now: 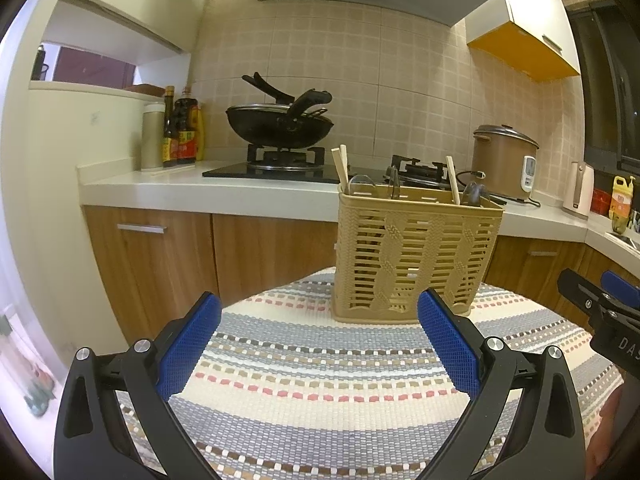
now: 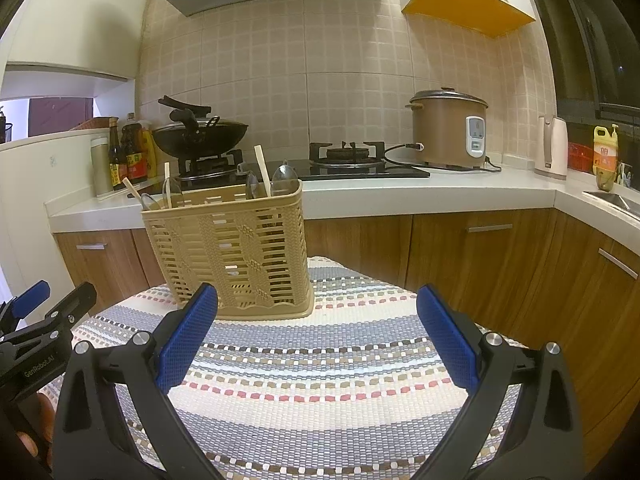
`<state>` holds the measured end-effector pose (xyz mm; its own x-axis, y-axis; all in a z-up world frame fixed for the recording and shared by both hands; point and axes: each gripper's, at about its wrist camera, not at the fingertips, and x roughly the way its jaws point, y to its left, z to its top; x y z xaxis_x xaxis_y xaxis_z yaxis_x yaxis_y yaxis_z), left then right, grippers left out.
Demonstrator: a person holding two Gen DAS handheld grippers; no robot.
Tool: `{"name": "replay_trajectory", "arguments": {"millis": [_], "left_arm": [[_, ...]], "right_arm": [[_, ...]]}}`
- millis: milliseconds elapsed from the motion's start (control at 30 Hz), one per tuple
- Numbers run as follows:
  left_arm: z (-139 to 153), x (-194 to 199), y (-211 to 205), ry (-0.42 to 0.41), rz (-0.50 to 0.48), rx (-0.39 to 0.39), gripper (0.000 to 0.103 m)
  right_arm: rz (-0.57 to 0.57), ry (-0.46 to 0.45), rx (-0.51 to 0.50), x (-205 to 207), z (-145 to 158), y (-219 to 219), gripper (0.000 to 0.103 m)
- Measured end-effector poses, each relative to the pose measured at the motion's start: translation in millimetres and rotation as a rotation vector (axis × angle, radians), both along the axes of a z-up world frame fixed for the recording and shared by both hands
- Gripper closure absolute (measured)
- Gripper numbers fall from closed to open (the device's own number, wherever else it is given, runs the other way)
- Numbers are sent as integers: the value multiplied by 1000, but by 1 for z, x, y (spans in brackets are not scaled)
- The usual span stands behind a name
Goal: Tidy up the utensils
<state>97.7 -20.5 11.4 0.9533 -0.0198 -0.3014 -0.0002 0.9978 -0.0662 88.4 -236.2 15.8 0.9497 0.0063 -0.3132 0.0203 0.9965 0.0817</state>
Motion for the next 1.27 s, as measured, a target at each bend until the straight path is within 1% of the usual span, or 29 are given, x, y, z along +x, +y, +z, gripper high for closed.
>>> {"name": "replay_trajectory", "arguments": {"millis": [333, 600, 800, 933, 1133, 1267], "left_arm": [[0, -2, -3, -7, -3, 15, 8], [1, -3, -4, -20, 15, 35, 8], [2, -3, -3, -17, 10, 28, 8], [2, -5, -1, -35, 11, 30, 8], [3, -1, 3, -1, -22, -14, 7], [4, -1, 4, -4, -19, -21, 7]], "right_arm": [[0, 1, 0, 0, 0, 0, 8], [-1, 3, 0, 1, -1, 1, 8], [0, 5, 0, 1, -1, 1, 8], [-1, 5, -1, 1, -3, 2, 8], [-3, 3, 1, 1, -3, 2, 8], [-4, 5, 6, 0, -3, 1, 8]]}}
